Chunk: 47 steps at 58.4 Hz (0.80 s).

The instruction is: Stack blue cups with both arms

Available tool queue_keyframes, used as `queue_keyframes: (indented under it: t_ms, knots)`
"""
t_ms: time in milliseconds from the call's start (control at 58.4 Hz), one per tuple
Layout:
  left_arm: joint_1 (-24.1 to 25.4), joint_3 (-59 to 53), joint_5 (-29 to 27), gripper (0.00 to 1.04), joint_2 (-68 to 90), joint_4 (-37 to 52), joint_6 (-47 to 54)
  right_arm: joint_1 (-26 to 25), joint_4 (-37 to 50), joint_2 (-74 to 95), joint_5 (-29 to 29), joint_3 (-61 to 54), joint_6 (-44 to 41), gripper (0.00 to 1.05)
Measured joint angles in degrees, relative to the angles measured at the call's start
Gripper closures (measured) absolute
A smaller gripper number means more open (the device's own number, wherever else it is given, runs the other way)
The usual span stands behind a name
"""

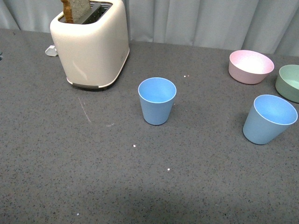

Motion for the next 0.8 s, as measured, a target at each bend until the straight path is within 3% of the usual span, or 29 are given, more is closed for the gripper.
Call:
queue_keyframes:
  t_ms: [120,274,342,394,633,702,804]
  knots:
    - [0.00,0.00,0.02,1.00,-0.02,-0.04,-0.04,0.00,-0.02,0.00,0.00,0.02,0.00,0.10]
    - [0.00,0.00,0.02,0.72,-0.09,-0.04,0.00,0.02,-0.09,0.04,0.15,0.02,-0.13,0.10]
    - [0.00,0.00,0.00,0.56,-0.09,-0.07,-0.02,1.14,-8.57,5.09,4.31,3.04,-3.89,0.10]
    - [0.00,0.00,0.02,0.45,-0.11,-0.07,0.00,1.05,-8.46,9.33,3.37,3.26,-5.35,0.10]
    - [0.00,0.00,0.02,0.06,-0.11,-0.07,0.00,-2.51,13.68,40.87,-1.62,9.07,-5.33,0.10]
    - [0.00,0.00,0.00,0.07,-0.11,-0.07,0.07,-3.30,19.34,53.48,-1.75,13.99,-3.67,0.10]
    - [0.00,0.00,0.00,0.07,-0.11,-0.07,0.09,-3.82,20.37,68.72,-1.49,20.98,-1.62,0.10]
